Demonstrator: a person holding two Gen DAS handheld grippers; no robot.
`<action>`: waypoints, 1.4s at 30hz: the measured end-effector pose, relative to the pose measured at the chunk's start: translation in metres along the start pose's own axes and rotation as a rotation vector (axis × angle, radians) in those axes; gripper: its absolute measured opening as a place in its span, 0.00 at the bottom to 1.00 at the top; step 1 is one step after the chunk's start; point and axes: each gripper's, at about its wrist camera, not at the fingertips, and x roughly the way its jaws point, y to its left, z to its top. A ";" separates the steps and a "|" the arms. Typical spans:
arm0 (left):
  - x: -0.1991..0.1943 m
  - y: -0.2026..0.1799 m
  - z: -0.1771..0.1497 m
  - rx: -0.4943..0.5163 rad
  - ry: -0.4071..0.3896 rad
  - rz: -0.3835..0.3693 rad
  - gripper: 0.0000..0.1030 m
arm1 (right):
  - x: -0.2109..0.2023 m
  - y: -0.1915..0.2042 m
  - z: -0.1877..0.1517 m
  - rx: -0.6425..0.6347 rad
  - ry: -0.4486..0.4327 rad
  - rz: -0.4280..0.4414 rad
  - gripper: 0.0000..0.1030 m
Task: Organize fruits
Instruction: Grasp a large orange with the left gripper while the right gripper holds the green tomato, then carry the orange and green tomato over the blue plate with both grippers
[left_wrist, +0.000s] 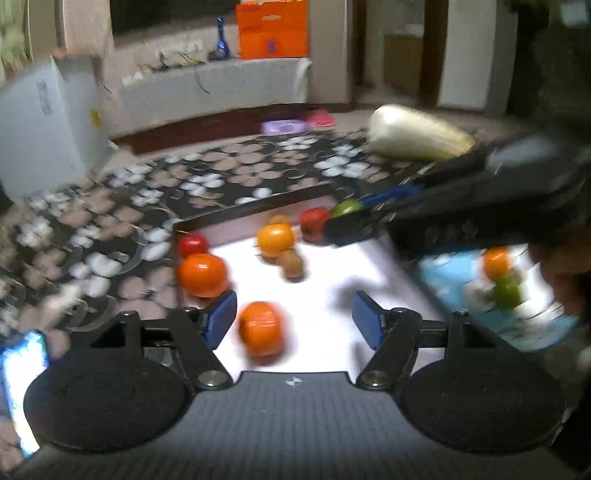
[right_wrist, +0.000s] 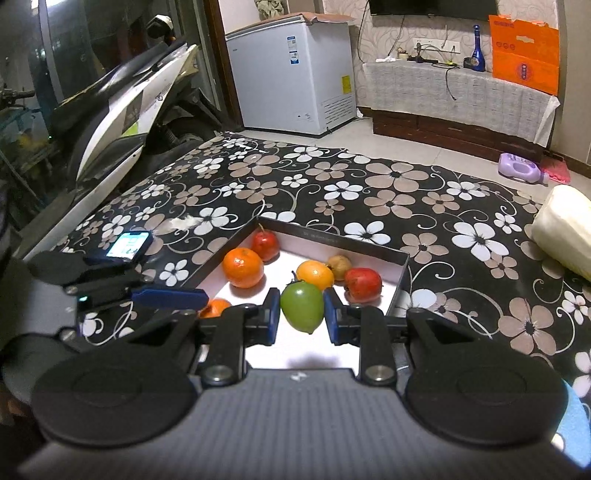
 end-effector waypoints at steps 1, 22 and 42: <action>0.005 -0.002 -0.001 0.008 0.026 0.009 0.72 | 0.000 -0.001 0.000 0.002 0.000 -0.002 0.27; 0.028 -0.008 0.000 -0.018 0.124 0.073 0.42 | -0.006 -0.008 -0.005 0.002 0.018 -0.004 0.27; -0.028 -0.019 -0.009 -0.117 0.083 0.136 0.42 | -0.027 0.015 -0.023 -0.002 0.000 -0.011 0.27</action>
